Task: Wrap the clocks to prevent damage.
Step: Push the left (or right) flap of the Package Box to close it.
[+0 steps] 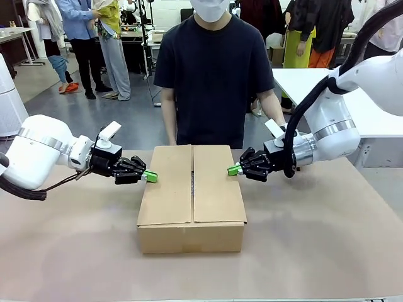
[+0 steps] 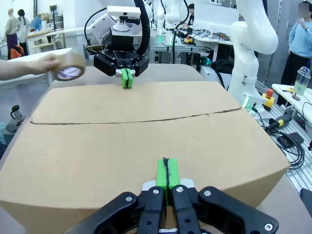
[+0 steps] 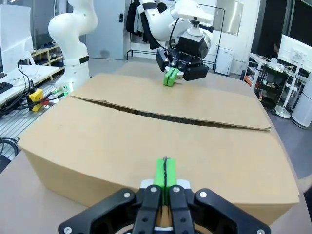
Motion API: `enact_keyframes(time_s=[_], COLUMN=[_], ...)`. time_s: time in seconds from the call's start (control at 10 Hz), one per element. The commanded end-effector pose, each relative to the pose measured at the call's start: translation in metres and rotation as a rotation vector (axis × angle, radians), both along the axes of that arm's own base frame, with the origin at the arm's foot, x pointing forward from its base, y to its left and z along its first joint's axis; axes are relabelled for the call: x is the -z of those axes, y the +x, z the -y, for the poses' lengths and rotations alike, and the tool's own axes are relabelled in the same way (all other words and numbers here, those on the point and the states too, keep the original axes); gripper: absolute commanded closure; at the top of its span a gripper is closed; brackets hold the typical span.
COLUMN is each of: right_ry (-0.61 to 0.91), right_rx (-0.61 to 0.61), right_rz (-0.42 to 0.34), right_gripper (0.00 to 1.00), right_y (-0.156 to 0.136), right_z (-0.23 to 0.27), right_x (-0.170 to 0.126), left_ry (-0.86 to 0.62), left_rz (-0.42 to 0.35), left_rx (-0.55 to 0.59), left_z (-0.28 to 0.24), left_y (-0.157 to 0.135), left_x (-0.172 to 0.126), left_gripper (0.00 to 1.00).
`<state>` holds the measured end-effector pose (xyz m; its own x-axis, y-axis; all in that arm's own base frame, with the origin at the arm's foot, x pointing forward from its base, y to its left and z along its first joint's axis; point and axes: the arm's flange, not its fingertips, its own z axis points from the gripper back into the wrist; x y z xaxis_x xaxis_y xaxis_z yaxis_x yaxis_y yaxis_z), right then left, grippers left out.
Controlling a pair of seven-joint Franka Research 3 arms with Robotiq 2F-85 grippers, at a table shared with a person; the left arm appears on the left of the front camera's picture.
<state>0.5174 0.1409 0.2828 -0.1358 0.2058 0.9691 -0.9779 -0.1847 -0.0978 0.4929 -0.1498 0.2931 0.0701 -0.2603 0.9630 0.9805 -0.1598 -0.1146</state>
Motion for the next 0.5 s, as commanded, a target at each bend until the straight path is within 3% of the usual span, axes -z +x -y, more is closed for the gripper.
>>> enact_keyframes(time_s=[0.0, 0.1, 0.2, 0.4], right_ry=[-0.069, -0.096, 0.006, 0.006], right_rx=[0.046, 0.000, 0.001, 0.001], right_rz=[-0.003, -0.012, -0.005, -0.005], right_gripper=[0.99, 0.99, 0.99, 0.99], right_y=[0.011, 0.008, 0.001, 0.001], right_z=[0.018, 0.020, 0.003, 0.003], right_x=[0.026, 0.023, 0.001, 0.001], left_ry=[0.006, 0.006, 0.006, 0.006], left_rz=[-0.012, -0.012, -0.012, -0.012], left_rx=[-0.012, -0.012, -0.012, -0.012], left_z=[0.001, 0.001, 0.001, 0.001], left_y=[0.001, 0.001, 0.001, 0.001], left_x=[0.004, 0.004, 0.004, 0.004], left_gripper=[0.99, 0.99, 0.99, 0.99])
